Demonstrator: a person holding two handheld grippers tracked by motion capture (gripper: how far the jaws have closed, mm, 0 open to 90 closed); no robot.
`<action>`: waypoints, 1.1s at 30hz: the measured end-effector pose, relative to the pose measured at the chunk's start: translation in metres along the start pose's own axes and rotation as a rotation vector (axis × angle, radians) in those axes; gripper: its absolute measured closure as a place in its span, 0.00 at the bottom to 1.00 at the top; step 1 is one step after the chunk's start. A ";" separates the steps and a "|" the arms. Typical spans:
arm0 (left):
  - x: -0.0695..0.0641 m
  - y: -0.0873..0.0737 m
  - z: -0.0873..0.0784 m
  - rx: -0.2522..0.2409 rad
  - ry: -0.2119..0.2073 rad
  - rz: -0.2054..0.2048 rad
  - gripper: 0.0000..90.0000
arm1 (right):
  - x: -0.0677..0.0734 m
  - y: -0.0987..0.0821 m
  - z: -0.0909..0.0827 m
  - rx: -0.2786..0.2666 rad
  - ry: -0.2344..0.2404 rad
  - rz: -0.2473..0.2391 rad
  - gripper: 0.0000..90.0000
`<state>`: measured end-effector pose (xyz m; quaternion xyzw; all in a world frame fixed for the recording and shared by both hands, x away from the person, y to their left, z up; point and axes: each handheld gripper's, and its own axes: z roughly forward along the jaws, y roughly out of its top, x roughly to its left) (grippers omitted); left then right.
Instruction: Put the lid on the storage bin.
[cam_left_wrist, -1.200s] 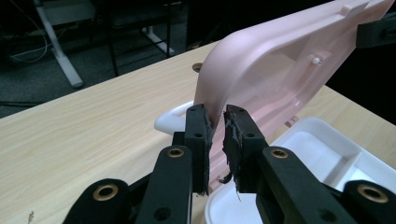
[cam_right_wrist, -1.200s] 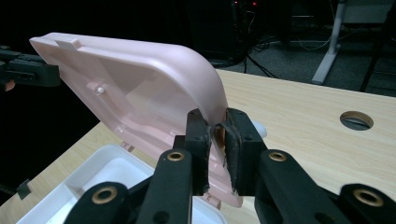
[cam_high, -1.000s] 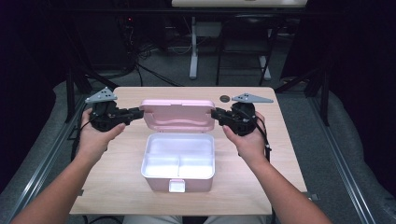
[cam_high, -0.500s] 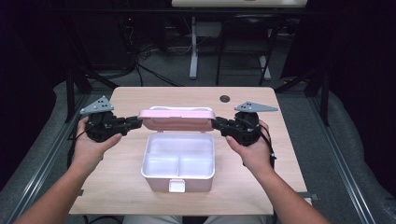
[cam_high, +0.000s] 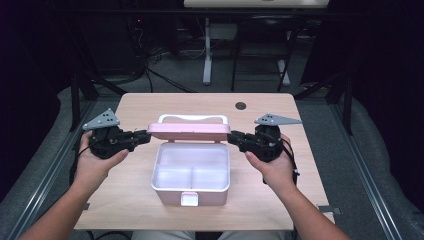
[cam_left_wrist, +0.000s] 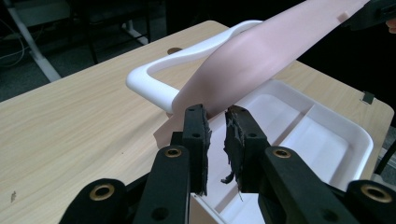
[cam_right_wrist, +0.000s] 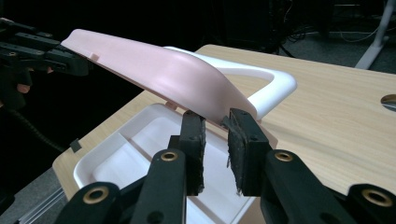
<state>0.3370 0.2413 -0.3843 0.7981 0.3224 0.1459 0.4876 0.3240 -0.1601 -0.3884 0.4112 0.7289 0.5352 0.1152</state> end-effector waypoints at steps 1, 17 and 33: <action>0.000 -0.001 0.000 -0.002 0.001 0.001 0.87 | 0.000 -0.001 0.000 -0.001 0.004 0.001 0.84; -0.009 -0.016 -0.008 0.016 -0.003 0.027 0.87 | 0.004 -0.015 -0.011 -0.010 0.037 0.008 0.84; -0.013 -0.034 -0.012 0.011 -0.022 -0.003 0.88 | 0.006 -0.035 -0.020 0.001 0.053 0.022 0.84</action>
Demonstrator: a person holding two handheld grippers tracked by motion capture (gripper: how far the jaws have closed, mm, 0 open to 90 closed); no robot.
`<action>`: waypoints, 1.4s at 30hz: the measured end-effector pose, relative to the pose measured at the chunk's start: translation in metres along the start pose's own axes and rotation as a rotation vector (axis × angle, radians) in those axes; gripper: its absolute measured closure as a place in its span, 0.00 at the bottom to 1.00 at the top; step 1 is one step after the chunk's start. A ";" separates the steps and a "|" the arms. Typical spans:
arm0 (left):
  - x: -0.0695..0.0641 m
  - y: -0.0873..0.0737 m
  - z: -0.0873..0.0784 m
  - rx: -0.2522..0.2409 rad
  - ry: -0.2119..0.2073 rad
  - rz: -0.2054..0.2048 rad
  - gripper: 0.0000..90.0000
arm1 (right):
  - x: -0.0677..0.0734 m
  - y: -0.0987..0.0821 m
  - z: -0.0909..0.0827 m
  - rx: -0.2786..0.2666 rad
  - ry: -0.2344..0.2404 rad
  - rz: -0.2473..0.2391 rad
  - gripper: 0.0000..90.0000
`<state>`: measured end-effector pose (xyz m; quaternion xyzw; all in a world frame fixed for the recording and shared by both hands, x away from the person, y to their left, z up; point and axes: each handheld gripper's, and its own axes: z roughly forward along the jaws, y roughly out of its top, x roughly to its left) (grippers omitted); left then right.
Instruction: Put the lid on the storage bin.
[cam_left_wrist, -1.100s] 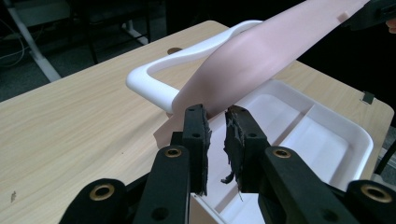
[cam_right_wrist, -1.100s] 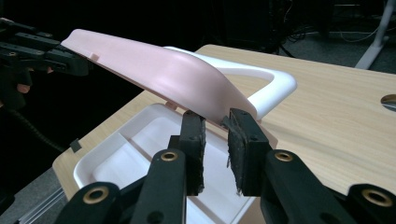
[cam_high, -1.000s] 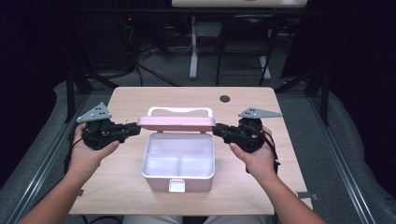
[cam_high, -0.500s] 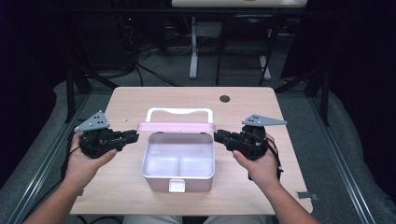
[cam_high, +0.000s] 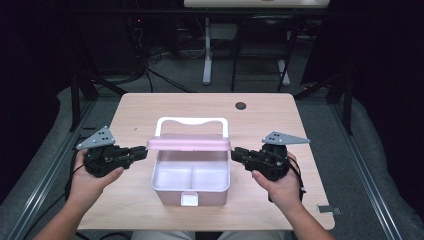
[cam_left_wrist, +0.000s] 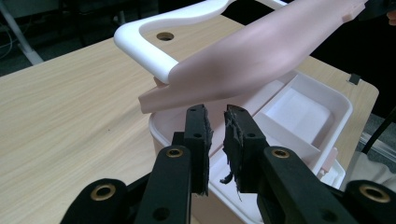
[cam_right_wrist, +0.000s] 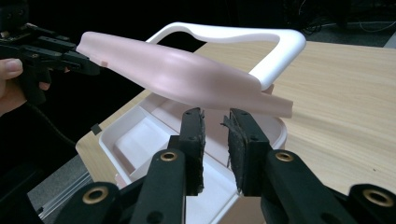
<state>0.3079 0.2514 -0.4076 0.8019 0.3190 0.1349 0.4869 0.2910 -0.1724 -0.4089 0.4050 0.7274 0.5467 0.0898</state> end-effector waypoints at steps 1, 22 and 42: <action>0.000 -0.002 0.000 -0.003 -0.001 -0.004 0.88 | 0.000 -0.001 0.000 0.001 0.000 0.000 0.84; 0.000 -0.026 0.003 0.003 -0.011 -0.040 0.88 | -0.009 -0.024 -0.002 0.020 -0.005 0.047 0.84; 0.024 -0.036 0.000 -0.011 0.053 -0.103 0.75 | -0.033 -0.024 -0.001 -0.006 -0.074 0.072 0.79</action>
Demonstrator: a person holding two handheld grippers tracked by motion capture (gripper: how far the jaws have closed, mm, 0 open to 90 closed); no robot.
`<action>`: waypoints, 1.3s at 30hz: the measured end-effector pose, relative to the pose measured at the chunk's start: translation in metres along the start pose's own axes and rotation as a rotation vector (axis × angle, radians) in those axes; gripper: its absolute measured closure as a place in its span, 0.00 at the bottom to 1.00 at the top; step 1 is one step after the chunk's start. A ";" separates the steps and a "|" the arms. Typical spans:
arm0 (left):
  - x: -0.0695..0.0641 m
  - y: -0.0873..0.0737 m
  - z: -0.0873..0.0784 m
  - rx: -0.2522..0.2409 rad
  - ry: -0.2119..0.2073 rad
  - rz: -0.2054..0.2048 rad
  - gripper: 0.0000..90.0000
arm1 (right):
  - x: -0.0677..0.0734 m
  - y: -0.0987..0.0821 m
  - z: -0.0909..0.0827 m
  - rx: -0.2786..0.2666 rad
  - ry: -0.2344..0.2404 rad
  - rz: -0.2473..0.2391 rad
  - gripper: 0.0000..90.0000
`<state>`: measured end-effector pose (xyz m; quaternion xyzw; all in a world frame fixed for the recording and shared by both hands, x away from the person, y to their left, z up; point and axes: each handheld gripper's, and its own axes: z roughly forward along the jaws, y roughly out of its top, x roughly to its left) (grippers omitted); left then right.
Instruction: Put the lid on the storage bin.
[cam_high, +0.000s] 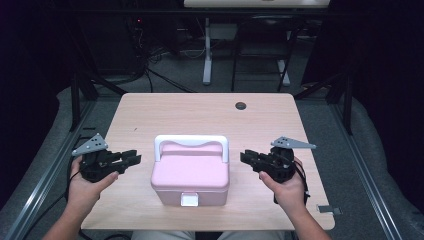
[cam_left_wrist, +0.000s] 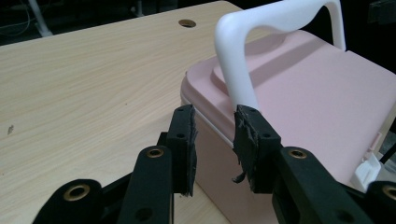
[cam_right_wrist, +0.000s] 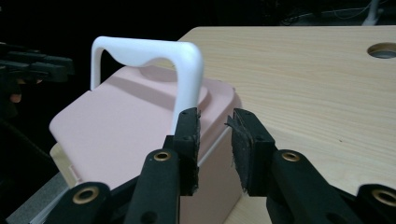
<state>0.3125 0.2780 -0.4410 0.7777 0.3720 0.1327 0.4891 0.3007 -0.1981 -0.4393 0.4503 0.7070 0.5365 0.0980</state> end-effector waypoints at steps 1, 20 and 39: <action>0.001 -0.001 0.001 -0.001 0.004 -0.003 0.75 | -0.002 0.000 0.000 -0.003 -0.005 -0.002 0.78; 0.027 -0.026 0.016 -0.009 0.087 -0.073 0.66 | -0.038 -0.021 -0.001 -0.039 -0.150 0.000 0.69; 0.043 -0.056 0.026 -0.024 0.136 -0.140 0.64 | -0.056 -0.044 0.003 -0.049 -0.227 0.001 0.65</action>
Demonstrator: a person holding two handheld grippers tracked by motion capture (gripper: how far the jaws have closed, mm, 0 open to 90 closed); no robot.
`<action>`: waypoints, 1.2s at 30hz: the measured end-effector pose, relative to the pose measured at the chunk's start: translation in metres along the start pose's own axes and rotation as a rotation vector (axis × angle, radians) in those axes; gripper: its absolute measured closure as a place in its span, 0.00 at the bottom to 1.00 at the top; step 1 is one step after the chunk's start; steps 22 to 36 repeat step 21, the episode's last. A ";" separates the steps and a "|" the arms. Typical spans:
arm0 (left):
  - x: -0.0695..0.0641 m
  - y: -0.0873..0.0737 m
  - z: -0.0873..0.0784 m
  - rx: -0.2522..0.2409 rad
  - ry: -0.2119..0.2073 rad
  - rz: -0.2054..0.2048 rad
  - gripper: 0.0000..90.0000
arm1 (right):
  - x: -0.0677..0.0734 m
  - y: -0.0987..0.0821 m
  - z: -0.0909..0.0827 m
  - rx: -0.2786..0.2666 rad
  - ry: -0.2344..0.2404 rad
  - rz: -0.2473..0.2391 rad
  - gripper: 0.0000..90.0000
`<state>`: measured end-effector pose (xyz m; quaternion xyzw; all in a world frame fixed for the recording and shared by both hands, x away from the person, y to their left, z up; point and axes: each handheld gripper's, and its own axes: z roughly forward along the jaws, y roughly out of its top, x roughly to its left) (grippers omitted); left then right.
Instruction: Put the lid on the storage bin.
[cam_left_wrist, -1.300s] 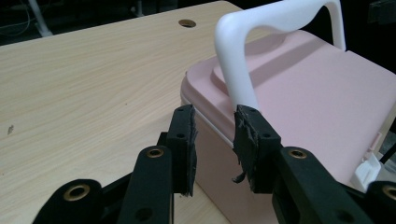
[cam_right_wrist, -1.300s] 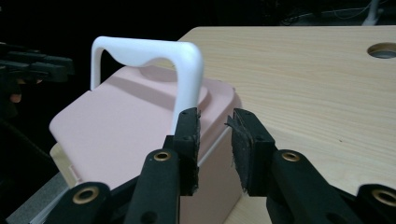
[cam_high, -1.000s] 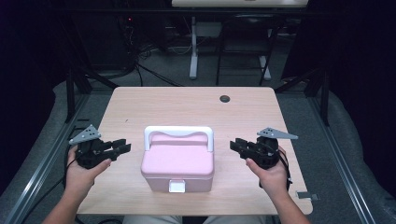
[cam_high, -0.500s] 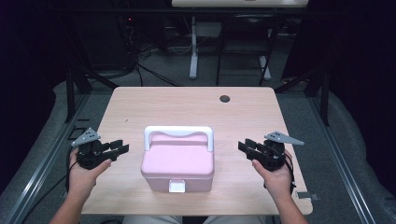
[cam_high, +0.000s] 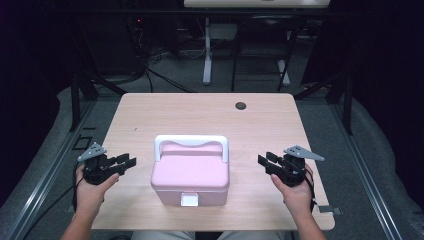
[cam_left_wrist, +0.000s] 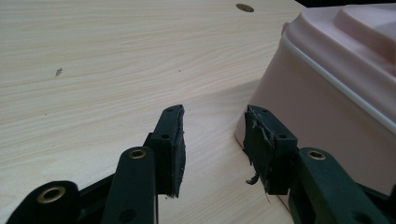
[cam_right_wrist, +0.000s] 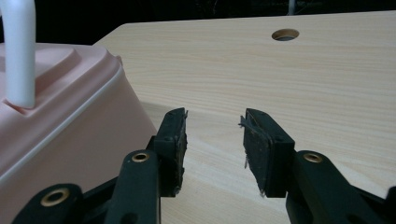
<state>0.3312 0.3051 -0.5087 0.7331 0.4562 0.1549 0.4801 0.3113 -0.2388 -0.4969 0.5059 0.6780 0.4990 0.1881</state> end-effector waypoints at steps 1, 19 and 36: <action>0.000 -0.001 0.000 0.000 0.000 -0.001 0.64 | -0.001 -0.002 0.001 0.000 -0.002 0.002 0.65; -0.001 -0.020 0.008 0.012 0.027 0.028 0.56 | -0.005 -0.026 0.010 -0.007 -0.020 -0.021 0.64; -0.002 -0.021 0.009 0.008 0.026 0.027 0.55 | -0.005 -0.027 0.010 -0.005 -0.015 -0.016 0.64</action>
